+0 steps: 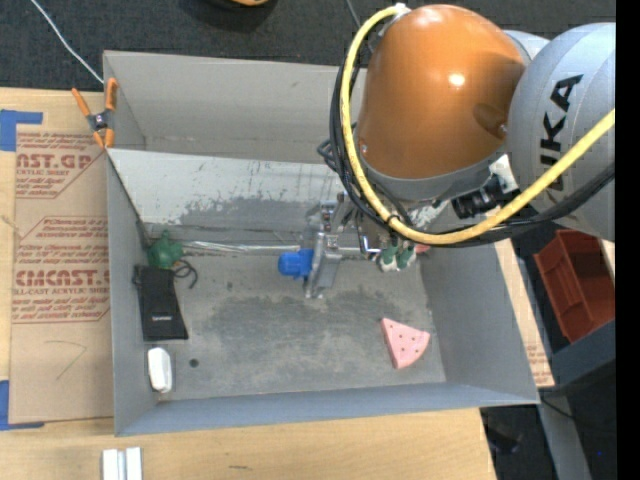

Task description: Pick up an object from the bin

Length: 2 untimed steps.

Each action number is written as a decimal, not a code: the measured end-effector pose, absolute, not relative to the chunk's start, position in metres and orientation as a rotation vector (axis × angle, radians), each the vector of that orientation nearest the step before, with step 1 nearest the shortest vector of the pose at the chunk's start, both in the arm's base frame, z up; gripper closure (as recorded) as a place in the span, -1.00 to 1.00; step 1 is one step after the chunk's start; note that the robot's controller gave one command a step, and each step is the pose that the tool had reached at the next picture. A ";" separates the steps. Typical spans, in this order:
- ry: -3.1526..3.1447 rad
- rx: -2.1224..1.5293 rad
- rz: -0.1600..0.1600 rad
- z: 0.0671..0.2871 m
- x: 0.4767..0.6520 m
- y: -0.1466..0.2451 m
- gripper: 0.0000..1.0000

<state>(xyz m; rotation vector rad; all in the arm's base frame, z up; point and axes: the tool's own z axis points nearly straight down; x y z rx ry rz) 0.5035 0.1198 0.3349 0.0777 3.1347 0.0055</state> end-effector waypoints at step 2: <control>3.128 0.008 0.008 0.377 0.511 0.124 -1.00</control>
Offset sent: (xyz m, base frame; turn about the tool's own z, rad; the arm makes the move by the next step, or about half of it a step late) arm 0.0061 0.0030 0.0396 -0.0438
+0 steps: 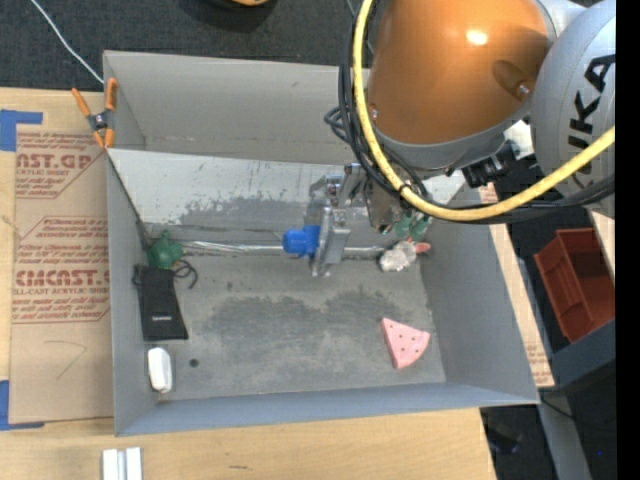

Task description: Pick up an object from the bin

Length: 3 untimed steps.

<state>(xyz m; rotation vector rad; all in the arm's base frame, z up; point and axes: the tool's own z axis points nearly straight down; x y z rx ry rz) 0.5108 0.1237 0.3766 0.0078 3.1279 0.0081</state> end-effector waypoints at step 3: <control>3.143 -0.061 0.001 0.424 0.519 0.128 -1.00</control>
Offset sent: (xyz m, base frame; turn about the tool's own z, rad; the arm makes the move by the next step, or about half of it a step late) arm 0.0058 0.0062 0.0477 -0.0153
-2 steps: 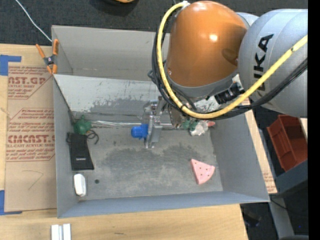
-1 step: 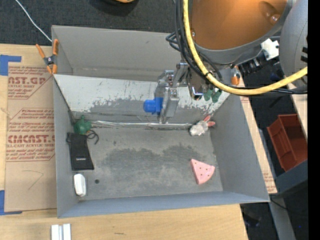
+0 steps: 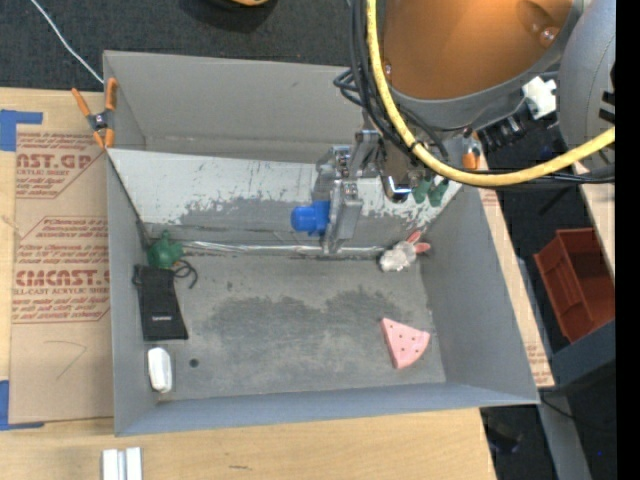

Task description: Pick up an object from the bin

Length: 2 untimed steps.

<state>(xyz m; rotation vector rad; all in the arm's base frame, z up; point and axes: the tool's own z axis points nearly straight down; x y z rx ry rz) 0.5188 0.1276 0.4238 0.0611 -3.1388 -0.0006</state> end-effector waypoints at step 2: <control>-3.147 -0.059 -0.004 0.395 0.515 0.134 -1.00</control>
Offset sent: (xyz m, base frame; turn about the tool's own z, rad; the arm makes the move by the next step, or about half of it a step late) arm -0.0074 0.0201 0.0462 0.0411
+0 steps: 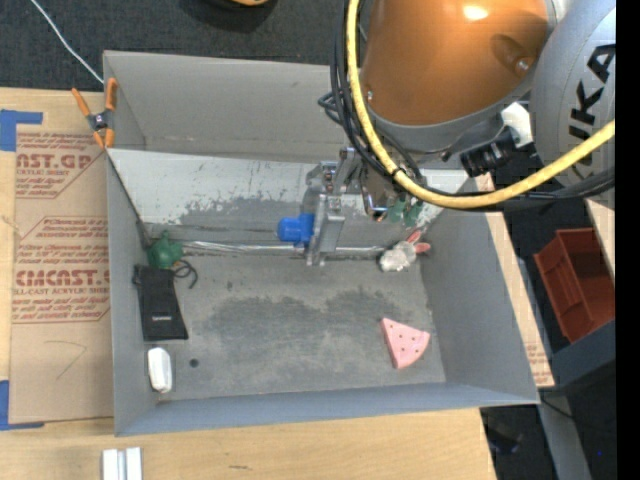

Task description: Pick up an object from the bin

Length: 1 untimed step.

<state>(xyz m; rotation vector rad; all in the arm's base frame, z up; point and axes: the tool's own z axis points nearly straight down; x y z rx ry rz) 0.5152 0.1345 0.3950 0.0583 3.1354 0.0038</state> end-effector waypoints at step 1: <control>3.114 -0.014 0.014 0.473 0.526 0.146 -1.00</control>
Offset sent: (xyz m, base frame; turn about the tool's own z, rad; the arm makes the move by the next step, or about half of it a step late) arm 0.0009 0.0007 0.0750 -0.0081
